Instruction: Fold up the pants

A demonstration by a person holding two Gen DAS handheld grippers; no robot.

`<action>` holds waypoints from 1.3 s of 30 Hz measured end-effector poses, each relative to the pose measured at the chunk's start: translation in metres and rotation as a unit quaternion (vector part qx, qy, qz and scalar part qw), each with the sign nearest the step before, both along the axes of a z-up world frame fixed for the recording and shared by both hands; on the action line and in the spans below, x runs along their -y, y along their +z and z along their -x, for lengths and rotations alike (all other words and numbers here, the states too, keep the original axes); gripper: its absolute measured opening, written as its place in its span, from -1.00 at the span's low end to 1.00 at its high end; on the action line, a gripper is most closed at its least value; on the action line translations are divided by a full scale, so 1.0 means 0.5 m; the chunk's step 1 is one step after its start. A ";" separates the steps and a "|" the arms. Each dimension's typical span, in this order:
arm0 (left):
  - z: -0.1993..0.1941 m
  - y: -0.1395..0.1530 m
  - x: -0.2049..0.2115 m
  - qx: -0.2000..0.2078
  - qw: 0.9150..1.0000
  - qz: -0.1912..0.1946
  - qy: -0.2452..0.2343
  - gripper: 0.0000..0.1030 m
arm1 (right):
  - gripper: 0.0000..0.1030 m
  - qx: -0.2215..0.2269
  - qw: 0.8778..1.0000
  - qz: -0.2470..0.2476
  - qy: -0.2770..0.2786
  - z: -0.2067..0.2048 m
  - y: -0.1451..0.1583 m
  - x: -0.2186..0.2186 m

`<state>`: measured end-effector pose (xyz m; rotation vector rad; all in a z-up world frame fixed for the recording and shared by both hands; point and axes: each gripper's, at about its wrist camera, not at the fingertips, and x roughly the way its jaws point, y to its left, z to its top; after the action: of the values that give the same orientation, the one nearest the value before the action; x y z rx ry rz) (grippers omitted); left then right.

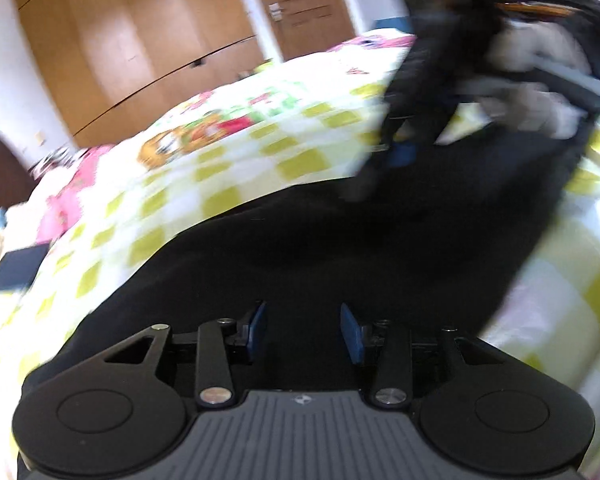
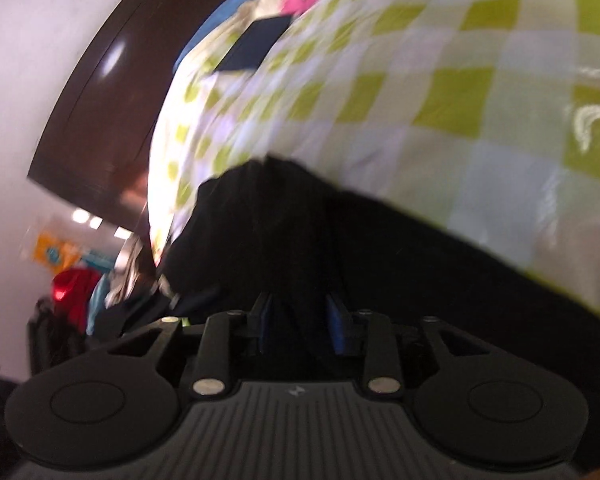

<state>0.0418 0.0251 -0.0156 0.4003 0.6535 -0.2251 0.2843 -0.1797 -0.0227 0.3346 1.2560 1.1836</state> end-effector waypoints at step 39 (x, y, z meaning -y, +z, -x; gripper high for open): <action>0.015 -0.066 -0.076 0.011 0.997 0.073 0.035 0.10 | -0.96 -0.070 0.982 -0.085 -0.157 -0.197 -0.069 -0.192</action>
<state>0.0342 0.0633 -0.0486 0.2388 0.6247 -0.1996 0.3828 -0.0835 -0.0573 0.7261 1.1721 1.0095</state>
